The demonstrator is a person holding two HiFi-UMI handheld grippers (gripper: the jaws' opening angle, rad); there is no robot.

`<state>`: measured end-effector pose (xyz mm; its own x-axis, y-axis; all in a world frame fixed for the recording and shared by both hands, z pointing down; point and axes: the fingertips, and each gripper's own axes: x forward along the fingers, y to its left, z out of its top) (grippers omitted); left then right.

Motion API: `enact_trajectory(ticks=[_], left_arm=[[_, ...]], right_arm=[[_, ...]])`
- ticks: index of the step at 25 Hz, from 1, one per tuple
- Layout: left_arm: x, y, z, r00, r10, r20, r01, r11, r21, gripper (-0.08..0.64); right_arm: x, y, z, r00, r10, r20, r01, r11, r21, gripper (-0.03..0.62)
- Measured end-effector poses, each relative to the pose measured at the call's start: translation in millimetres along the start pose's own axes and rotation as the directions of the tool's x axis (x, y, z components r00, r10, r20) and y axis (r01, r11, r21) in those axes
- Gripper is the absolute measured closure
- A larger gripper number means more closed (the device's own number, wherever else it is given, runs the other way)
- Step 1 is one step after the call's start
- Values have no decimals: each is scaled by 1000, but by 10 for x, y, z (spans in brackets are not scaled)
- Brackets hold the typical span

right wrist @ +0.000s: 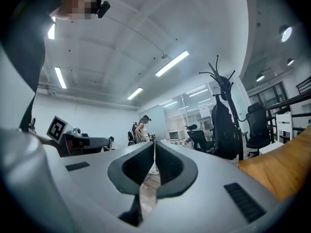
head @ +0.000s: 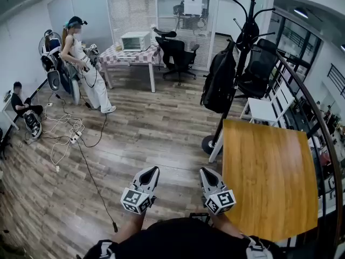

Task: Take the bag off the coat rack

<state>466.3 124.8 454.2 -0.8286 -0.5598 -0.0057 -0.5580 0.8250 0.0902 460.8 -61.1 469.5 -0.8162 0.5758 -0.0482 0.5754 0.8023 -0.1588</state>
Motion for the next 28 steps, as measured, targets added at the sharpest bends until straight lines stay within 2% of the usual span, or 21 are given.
enact_trajectory(ticks=[16, 20, 23, 25, 28], left_arm=[[133, -150, -73, 999, -38, -38, 37, 999, -12, 543], [212, -270, -87, 995, -72, -73, 76, 996, 54, 543], [256, -313, -111, 996, -49, -76, 55, 996, 76, 543], [314, -314, -114, 997, -31, -67, 35, 998, 60, 543], [350, -317, -169, 997, -11, -72, 13, 1000, 21, 543]], right_arm=[[-61, -143, -49, 1000, 19, -10, -18, 998, 62, 558], [-112, -219, -48, 1000, 20, -1, -19, 998, 65, 557], [-200, -312, -14, 1000, 6, 22, -6, 1000, 24, 558], [-222, -404, 1, 1000, -6, 27, 7, 1000, -7, 557], [-223, -505, -54, 1000, -4, 20, 4, 1000, 1, 557]])
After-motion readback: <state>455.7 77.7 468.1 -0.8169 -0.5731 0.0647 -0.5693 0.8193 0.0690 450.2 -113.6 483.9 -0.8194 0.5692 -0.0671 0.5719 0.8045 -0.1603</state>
